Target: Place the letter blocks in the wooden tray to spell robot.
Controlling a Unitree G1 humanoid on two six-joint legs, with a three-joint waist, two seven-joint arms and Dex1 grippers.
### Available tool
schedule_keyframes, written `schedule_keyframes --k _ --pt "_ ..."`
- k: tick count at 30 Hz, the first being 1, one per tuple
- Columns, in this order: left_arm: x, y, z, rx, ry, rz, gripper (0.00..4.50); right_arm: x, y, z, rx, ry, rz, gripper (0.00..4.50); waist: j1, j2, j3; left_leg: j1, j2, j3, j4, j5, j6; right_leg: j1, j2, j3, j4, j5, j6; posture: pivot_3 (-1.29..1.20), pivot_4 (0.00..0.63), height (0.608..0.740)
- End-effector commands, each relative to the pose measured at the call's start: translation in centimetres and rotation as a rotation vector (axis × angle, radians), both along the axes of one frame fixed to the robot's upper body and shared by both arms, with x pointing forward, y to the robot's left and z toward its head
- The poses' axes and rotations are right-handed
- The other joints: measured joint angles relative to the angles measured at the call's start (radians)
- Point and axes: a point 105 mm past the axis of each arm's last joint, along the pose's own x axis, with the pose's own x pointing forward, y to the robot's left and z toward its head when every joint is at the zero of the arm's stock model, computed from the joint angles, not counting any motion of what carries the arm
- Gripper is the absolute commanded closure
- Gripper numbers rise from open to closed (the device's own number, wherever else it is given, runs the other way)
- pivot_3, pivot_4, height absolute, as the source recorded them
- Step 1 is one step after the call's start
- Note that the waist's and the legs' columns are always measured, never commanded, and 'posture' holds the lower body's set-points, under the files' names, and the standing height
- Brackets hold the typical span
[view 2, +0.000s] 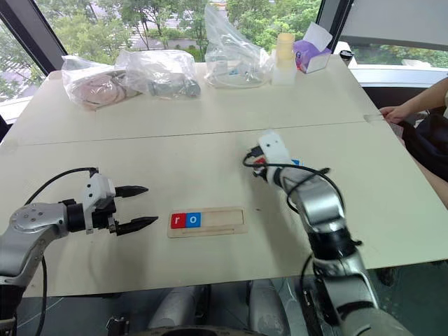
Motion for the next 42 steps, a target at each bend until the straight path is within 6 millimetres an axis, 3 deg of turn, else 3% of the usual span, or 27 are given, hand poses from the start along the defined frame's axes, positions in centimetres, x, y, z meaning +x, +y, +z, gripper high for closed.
schedule_keyframes --k 1,6,14,20,21,26,33,42 --pt "0.3 -0.4 0.5 -0.012 -0.022 -0.031 0.0 -4.4 -1.1 0.7 0.03 0.071 -0.007 3.3 0.004 0.0 0.0 0.0 0.0 0.0 0.0 0.0 0.0 0.0 0.0 0.0 0.0 0.0 0.0 0.0 0.15 0.74" --pt "0.9 -1.0 0.3 -0.018 -0.021 -0.063 0.0 -6.9 -1.2 -0.6 0.081 0.13 -0.045 3.3 0.005 0.0 0.0 0.0 0.001 0.0 0.002 0.0 0.0 0.001 0.001 0.0 0.0 0.0 0.0 0.0 0.15 0.74" --pt "1.8 -1.3 0.6 -0.018 -0.047 -0.07 0.0 -7.2 -2.1 -1.8 0.095 0.155 -0.147 3.3 0.006 -0.001 0.0 0.0 0.0 0.0 0.002 0.0 0.0 0.002 0.0 0.0 0.0 0.0 0.0 0.0 0.15 0.74" --pt "1.6 -1.2 0.5 -0.018 -0.046 -0.059 0.0 -7.4 -1.2 -1.4 0.1 0.167 -0.055 0.33 0.006 -0.001 0.0 0.0 0.0 0.0 0.002 0.0 0.0 0.001 0.0 0.0 0.0 0.0 0.0 0.0 0.15 0.74" --pt "1.5 -1.1 0.5 -0.018 -0.046 -0.054 0.0 -7.3 -1.0 -0.2 0.051 0.127 0.067 0.01 0.006 0.0 0.0 0.0 0.0 0.0 0.002 0.0 0.0 0.002 0.0 0.0 0.0 0.0 0.0 0.0 0.15 0.74" --pt "1.6 -1.0 0.7 -0.017 -0.053 -0.045 0.0 -6.6 -1.7 2.6 -0.091 0.02 0.492 0.01 0.007 -0.003 0.001 0.001 -0.001 0.002 0.003 0.0 0.0 0.004 0.0 -0.001 -0.002 -0.001 0.002 0.0 0.15 0.74" --pt "1.2 -1.1 1.2 -0.011 -0.055 -0.057 0.0 -4.8 -5.1 0.1 -0.246 0.075 0.811 0.01 0.003 -0.005 0.003 0.004 0.0 0.001 0.004 0.0 0.001 0.009 0.0 -0.003 -0.003 -0.002 0.003 0.0 0.15 0.74" --pt "-0.8 -1.4 1.9 -0.028 -0.023 -0.12 0.0 -3.2 -6.4 -1.9 -0.282 0.124 0.931 0.01 0.007 -0.005 0.004 0.004 0.0 0.001 0.003 0.0 0.001 0.008 -0.001 -0.001 -0.002 -0.002 0.003 0.0 0.15 0.74"
